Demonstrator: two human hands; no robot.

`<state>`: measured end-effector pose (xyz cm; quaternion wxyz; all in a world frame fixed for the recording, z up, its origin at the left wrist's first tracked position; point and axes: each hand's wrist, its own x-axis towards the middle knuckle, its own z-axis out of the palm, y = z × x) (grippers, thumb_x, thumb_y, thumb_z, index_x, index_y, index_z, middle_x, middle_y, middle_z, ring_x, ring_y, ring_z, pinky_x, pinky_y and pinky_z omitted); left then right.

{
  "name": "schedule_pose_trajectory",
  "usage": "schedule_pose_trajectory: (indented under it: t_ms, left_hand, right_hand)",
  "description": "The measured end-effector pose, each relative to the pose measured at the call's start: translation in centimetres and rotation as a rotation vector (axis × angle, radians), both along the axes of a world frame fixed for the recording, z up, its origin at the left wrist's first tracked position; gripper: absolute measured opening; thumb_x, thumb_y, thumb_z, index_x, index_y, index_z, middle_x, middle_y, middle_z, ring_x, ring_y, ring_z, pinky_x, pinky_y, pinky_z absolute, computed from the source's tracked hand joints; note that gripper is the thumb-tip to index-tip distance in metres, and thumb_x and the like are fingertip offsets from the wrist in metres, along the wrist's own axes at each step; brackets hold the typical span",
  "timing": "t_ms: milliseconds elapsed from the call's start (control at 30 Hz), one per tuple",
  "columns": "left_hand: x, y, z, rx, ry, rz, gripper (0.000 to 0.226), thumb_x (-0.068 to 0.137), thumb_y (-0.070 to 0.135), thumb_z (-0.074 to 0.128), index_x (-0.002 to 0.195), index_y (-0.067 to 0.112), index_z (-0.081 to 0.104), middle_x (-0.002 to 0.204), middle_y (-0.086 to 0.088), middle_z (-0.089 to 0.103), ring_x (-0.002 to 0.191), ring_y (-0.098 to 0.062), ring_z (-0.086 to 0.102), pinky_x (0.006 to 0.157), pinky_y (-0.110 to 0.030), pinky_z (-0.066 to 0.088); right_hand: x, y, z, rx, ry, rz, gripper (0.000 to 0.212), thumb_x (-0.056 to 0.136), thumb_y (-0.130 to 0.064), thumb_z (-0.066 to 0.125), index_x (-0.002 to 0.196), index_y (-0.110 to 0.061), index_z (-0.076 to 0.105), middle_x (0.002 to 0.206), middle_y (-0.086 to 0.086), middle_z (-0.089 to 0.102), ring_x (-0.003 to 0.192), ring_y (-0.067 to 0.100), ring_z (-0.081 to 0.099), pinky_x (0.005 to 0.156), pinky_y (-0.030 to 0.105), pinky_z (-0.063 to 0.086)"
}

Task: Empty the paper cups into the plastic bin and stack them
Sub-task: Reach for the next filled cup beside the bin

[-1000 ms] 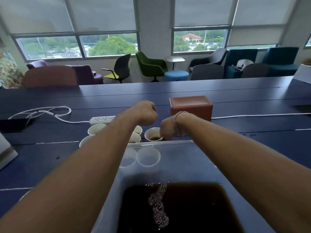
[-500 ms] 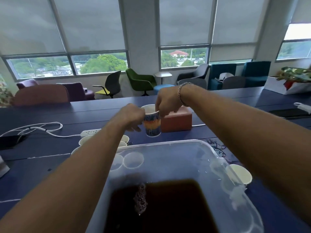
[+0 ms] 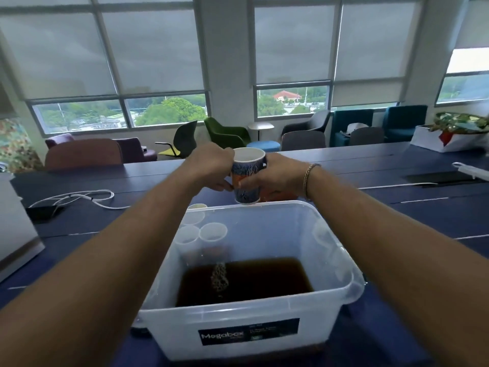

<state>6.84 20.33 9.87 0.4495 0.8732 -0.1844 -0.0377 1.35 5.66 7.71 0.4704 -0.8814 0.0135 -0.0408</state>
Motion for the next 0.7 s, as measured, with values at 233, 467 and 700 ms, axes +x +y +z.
schedule_pose_trajectory:
  t_ms: [233, 467, 700]
  left_hand:
    - [-1.6, 1.7, -2.9, 0.063, -0.080, -0.035, 0.043, 0.105, 0.044, 0.032, 0.100, 0.012, 0.060, 0.101, -0.010, 0.071, 0.089, -0.028, 0.069, 0.084, -0.042, 0.056]
    - [0.1, 2.9, -8.6, 0.280, -0.256, 0.051, 0.031, 0.103, 0.035, 0.040, 0.116, 0.017, 0.062, 0.120, -0.006, 0.065, 0.102, -0.023, 0.059, 0.091, -0.039, 0.049]
    - [0.8, 4.2, -10.0, 0.434, -0.230, 0.037, 0.037, 0.101, 0.043, 0.040, 0.133, 0.034, 0.058, 0.144, 0.004, 0.053, 0.132, -0.026, 0.046, 0.113, -0.058, 0.028]
  right_hand:
    - [-2.8, 0.8, -5.0, 0.126, -0.096, -0.096, 0.062, 0.072, -0.017, 0.083, 0.124, -0.024, 0.050, 0.111, -0.003, 0.059, 0.106, 0.018, 0.056, 0.072, 0.030, 0.057]
    - [-3.1, 0.4, -7.1, 0.101, -0.107, -0.156, 0.080, 0.071, -0.015, 0.083, 0.138, -0.018, 0.039, 0.123, -0.001, 0.054, 0.109, 0.015, 0.052, 0.083, 0.026, 0.045]
    - [-3.3, 0.0, -8.1, -0.047, -0.056, -0.150, 0.069, 0.072, -0.017, 0.083, 0.127, -0.020, 0.042, 0.116, -0.002, 0.053, 0.105, 0.016, 0.052, 0.064, 0.015, 0.042]
